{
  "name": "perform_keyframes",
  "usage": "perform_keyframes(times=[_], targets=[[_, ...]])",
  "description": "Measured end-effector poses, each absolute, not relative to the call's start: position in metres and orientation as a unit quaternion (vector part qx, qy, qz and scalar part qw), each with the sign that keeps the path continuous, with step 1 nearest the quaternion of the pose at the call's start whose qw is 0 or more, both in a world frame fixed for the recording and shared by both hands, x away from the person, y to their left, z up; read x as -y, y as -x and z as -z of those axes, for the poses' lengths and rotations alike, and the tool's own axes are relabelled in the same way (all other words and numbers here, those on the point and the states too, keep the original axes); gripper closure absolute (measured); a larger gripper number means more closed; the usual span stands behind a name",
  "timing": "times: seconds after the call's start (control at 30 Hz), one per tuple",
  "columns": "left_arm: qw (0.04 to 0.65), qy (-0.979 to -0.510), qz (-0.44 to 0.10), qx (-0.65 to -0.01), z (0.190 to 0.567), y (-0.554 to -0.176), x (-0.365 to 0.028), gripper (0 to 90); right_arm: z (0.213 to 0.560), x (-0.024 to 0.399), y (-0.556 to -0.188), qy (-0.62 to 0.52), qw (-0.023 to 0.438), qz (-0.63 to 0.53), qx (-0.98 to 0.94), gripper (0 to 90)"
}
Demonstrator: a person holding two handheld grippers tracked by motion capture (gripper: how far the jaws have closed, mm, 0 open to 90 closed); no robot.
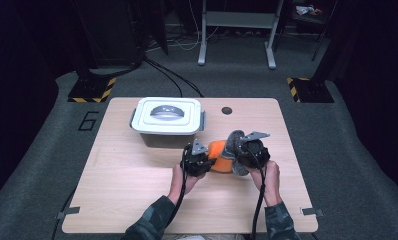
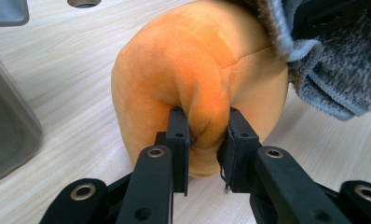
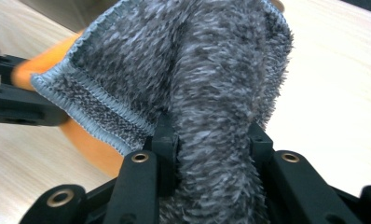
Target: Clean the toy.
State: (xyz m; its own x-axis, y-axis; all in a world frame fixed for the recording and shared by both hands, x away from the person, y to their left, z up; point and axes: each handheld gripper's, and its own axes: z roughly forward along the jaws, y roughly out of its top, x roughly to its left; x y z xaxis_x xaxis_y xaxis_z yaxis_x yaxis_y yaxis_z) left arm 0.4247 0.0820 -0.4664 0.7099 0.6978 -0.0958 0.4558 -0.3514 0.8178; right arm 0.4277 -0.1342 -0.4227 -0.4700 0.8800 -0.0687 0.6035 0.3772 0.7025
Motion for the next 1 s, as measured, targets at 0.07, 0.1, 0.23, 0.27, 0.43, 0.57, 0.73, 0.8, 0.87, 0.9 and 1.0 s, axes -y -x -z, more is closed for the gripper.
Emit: perform_keyframes(times=[0.07,0.1,0.23,0.27,0.43,0.57,0.73,0.8,0.87,0.9,1.0], targets=[[0.445,-0.811,-0.134,-0.355,0.467,-0.425,-0.083,74.8,0.426,0.139,-0.429,-0.472,0.221,-0.306,-0.797,65.1],[0.445,-0.811,-0.134,-0.356,0.467,-0.426,-0.083,74.8,0.428,0.141,-0.430,-0.479,0.216,-0.306,-0.794,65.1],[0.444,-0.812,-0.133,-0.355,0.468,-0.426,-0.082,74.8,0.435,0.150,-0.434,-0.488,0.211,-0.305,-0.790,65.0],[0.444,-0.811,-0.135,-0.355,0.468,-0.426,-0.082,74.8,0.437,0.152,-0.435,-0.494,0.206,-0.301,-0.789,65.0],[0.445,-0.811,-0.131,-0.357,0.469,-0.427,-0.083,74.7,0.449,0.161,-0.442,-0.514,0.203,-0.284,-0.784,65.0],[0.442,-0.812,-0.132,-0.358,0.469,-0.427,-0.085,74.8,0.464,0.166,-0.450,-0.527,0.195,-0.260,-0.785,65.1],[0.442,-0.811,-0.133,-0.359,0.470,-0.428,-0.086,74.8,0.489,0.167,-0.462,-0.544,0.166,-0.231,-0.790,65.0],[0.443,-0.810,-0.132,-0.360,0.470,-0.427,-0.086,74.7,0.492,0.169,-0.464,-0.541,0.160,-0.233,-0.792,65.1],[0.443,-0.810,-0.132,-0.360,0.469,-0.427,-0.085,74.7,0.489,0.170,-0.462,-0.541,0.166,-0.231,-0.792,65.1],[0.443,-0.810,-0.132,-0.360,0.469,-0.427,-0.085,74.7,0.483,0.171,-0.459,-0.544,0.172,-0.233,-0.788,65.2],[0.443,-0.810,-0.133,-0.360,0.469,-0.428,-0.086,74.6,0.460,0.173,-0.449,-0.531,0.205,-0.255,-0.782,65.4]])
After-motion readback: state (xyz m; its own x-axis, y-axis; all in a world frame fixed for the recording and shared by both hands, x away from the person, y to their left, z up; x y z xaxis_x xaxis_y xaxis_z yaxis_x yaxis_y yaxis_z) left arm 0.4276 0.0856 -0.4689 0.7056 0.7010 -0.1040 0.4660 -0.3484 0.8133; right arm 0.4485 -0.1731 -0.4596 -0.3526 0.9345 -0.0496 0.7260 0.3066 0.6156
